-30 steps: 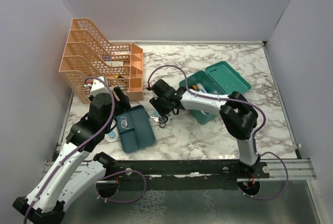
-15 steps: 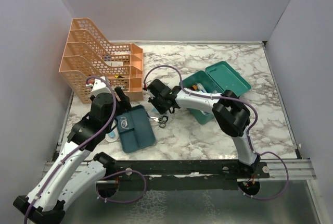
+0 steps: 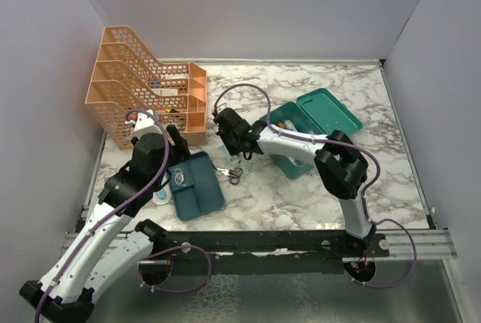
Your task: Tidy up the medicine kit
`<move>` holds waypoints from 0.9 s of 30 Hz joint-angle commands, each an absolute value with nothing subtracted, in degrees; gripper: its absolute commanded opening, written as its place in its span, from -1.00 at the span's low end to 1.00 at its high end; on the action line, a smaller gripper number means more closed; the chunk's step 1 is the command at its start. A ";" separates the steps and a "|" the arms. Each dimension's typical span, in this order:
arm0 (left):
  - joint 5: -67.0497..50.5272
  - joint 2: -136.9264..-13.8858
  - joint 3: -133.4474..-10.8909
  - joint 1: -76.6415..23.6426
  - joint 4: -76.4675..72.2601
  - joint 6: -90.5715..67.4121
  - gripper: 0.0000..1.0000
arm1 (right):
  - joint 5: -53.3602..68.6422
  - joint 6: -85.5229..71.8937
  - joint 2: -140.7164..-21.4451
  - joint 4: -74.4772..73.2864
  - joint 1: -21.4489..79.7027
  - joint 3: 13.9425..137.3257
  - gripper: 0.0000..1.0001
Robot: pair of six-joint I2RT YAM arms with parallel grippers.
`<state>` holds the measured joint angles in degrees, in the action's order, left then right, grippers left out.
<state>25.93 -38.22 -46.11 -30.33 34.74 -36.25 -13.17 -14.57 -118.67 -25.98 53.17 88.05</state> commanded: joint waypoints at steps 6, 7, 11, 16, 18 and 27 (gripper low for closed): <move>27.40 -36.26 -47.46 -30.09 33.25 -34.24 0.42 | -12.79 -24.44 -108.23 -20.36 53.40 84.24 -0.98; 27.42 -35.86 -47.47 -30.00 33.25 -34.12 0.42 | -13.30 -25.16 -108.27 -20.92 53.43 84.12 -0.98; 27.08 -34.85 -47.27 -29.99 33.37 -34.06 0.42 | -13.65 -26.23 -109.95 -22.76 53.43 84.31 -0.90; 26.25 -34.86 -46.72 -30.01 33.57 -34.70 0.42 | -16.02 -26.35 -117.90 -30.22 53.37 90.80 -0.56; 26.18 -34.81 -46.67 -30.09 33.63 -34.80 0.42 | -17.42 -26.28 -120.35 -31.97 53.35 92.80 -0.48; 25.91 -35.49 -46.49 -29.99 33.73 -35.11 0.42 | -17.05 -24.92 -125.37 -32.04 53.35 94.88 -0.35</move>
<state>26.15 -35.22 -46.13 -30.33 34.76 -35.05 -15.70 -25.26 -123.35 -30.59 53.19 92.12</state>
